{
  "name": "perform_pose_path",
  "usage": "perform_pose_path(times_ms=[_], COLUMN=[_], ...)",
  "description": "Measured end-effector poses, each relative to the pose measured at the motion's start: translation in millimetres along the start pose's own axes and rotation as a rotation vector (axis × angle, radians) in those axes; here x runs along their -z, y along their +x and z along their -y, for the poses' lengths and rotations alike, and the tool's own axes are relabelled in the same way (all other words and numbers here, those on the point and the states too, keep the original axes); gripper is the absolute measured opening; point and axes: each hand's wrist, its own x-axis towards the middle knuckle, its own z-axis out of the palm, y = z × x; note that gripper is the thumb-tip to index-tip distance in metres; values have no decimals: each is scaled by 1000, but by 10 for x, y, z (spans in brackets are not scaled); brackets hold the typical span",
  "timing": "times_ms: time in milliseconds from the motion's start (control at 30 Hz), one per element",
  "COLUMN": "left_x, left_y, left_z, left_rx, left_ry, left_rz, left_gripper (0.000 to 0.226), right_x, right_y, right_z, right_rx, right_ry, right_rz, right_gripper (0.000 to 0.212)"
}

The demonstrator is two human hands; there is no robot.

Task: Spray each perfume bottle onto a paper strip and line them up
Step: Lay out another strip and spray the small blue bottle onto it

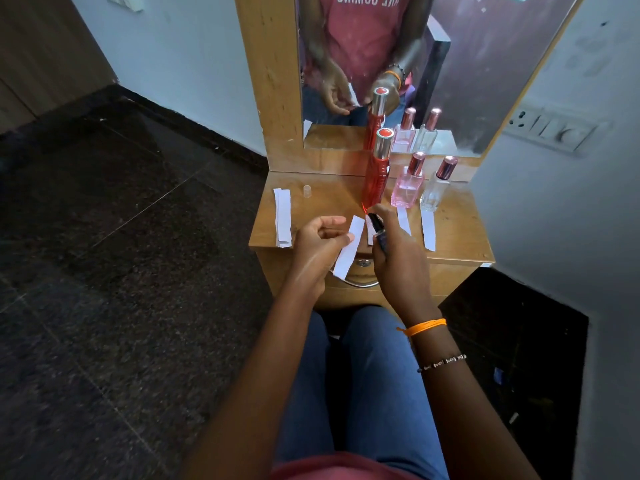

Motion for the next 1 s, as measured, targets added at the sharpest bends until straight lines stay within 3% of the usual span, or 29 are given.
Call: perform_pose_path(times_ms=[400,667,833,1000], left_x=[-119,-205,-128,-81], left_y=[494,557,475,482], left_z=[-178,-148,-72,-19], left_rx=[-106,-279,-273,-247], left_ry=[210,721,972,964], left_rz=[-187,-258,-140,-82], left_gripper=[21,35,41,37], right_x=[7,-39,-75,-72], right_y=[16,34,32,24], right_z=[-86,-154,-180,-154], right_rx=[-23,-33,-62,-60], right_ry=[93,100,130,167], right_rz=[-31,-19,6,20], right_gripper=[57,58,57,58])
